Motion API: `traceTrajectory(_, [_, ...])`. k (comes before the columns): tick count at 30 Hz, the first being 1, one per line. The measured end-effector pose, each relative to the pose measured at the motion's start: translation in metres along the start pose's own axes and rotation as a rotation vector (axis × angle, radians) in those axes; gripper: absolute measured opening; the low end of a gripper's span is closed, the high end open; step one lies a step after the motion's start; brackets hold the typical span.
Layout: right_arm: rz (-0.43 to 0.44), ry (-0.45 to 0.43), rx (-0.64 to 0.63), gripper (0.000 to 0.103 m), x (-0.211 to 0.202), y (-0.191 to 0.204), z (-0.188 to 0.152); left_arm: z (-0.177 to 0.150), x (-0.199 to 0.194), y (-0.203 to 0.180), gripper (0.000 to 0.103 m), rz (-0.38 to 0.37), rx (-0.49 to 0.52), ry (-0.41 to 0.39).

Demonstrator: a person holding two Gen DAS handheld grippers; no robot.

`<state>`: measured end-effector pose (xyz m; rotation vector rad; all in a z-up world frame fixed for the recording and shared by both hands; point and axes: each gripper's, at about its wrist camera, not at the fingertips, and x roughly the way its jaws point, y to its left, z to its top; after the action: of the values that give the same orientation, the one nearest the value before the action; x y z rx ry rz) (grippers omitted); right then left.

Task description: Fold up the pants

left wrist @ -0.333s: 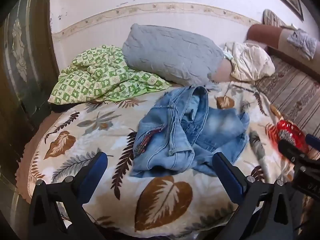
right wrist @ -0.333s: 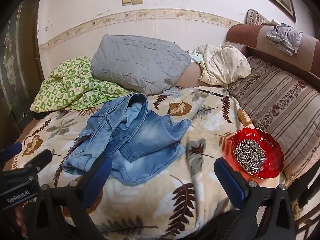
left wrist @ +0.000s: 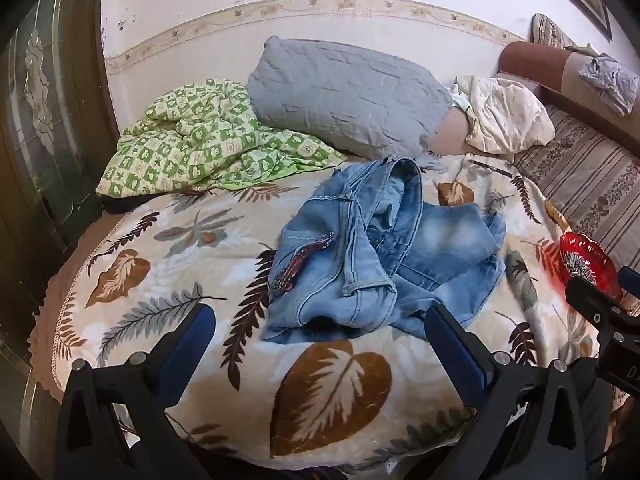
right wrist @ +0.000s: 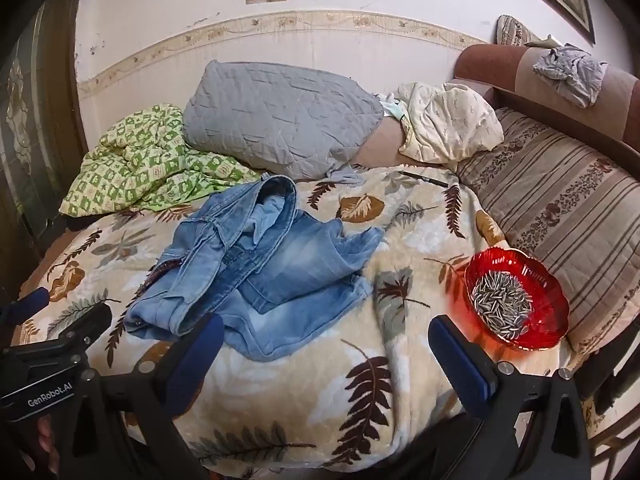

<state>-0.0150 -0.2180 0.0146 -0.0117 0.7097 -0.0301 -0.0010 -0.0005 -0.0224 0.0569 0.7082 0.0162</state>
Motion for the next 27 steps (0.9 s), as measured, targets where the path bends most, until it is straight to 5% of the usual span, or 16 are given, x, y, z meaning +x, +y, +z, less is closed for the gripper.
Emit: traceTrajectory(27, [0.023,0.052,-0.007,0.103,0.006,0.007,-0.004,-0.009,0.012,0.002,0.103,0.010,0.011,0.046])
